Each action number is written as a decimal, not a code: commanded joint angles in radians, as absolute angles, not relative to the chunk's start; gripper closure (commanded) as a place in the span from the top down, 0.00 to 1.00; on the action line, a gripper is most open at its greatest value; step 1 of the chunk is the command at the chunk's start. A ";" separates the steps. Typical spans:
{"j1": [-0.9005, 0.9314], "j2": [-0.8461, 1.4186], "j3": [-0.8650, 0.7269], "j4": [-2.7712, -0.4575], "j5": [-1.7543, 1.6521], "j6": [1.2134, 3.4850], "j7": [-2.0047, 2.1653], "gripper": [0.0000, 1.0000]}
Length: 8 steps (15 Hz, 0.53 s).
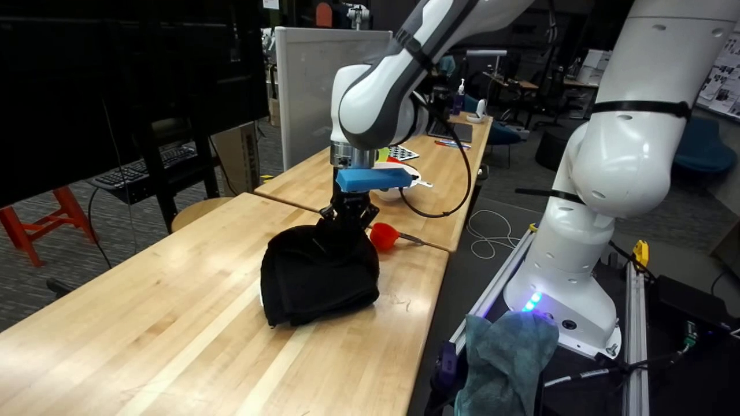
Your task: Move the black towel forwards then move it to the right.
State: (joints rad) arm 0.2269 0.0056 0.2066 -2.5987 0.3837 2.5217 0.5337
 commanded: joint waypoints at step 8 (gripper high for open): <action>0.142 0.074 0.126 -2.505 0.321 2.451 0.421 0.00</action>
State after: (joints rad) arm 0.1678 0.0523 0.1484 -2.5414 0.3504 2.4883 0.4528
